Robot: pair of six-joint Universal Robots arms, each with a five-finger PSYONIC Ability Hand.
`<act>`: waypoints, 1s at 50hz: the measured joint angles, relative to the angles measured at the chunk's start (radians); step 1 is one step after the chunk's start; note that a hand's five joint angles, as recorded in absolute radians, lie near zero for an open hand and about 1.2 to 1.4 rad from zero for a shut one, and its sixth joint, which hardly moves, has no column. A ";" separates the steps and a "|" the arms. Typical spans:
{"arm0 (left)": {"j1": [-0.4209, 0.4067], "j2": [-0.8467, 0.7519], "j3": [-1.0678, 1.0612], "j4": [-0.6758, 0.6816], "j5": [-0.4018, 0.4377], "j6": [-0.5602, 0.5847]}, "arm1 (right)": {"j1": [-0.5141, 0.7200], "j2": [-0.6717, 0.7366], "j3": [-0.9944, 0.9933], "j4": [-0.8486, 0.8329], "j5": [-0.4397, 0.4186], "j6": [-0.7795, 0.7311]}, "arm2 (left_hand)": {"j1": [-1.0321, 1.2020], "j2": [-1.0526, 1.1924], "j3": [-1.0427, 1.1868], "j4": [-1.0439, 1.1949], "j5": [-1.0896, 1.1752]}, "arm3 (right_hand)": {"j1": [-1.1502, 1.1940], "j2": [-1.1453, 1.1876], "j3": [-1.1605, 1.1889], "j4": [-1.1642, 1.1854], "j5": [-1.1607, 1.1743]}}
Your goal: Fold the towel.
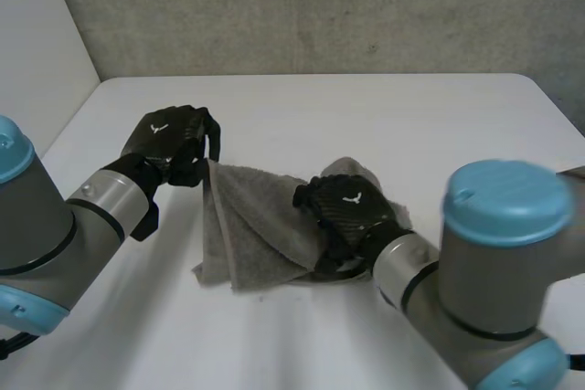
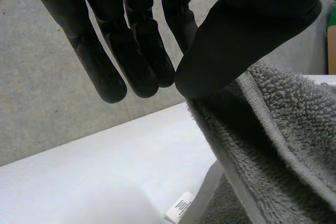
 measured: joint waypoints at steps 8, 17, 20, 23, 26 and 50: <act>0.005 -0.016 0.000 0.019 -0.003 -0.001 | 0.066 0.176 -0.093 -0.068 0.137 0.002 | 0.000 0.000 0.000 0.000 0.000 | 0.049 0.060 0.056 0.056 0.047; 0.005 -0.019 -0.004 0.019 -0.003 0.000 | 0.076 0.277 -0.157 -0.123 0.165 0.000 | 0.000 0.000 0.000 0.000 0.000 | 0.290 0.388 0.363 0.361 0.338; 0.005 -0.022 -0.007 0.018 -0.003 0.000 | 0.075 0.273 -0.154 -0.160 0.172 0.003 | 0.000 0.000 0.000 0.000 0.000 | 0.598 0.766 0.753 0.746 0.728; 0.005 -0.023 -0.011 0.018 -0.004 0.000 | 0.071 0.242 -0.142 -0.183 0.178 0.002 | 0.000 0.000 0.000 0.000 0.002 | 0.602 0.774 0.770 0.767 0.746; 0.005 -0.019 -0.015 0.014 -0.004 0.001 | 0.065 0.162 -0.117 -0.197 0.178 -0.005 | 0.003 0.000 0.000 0.000 0.007 | 0.602 0.774 0.770 0.771 0.749; -0.198 0.353 0.091 -0.086 -0.048 -0.043 | -0.325 -0.263 -0.538 0.531 -0.232 -0.190 | 0.012 0.000 0.000 0.000 0.009 | 0.605 0.774 0.775 0.778 0.754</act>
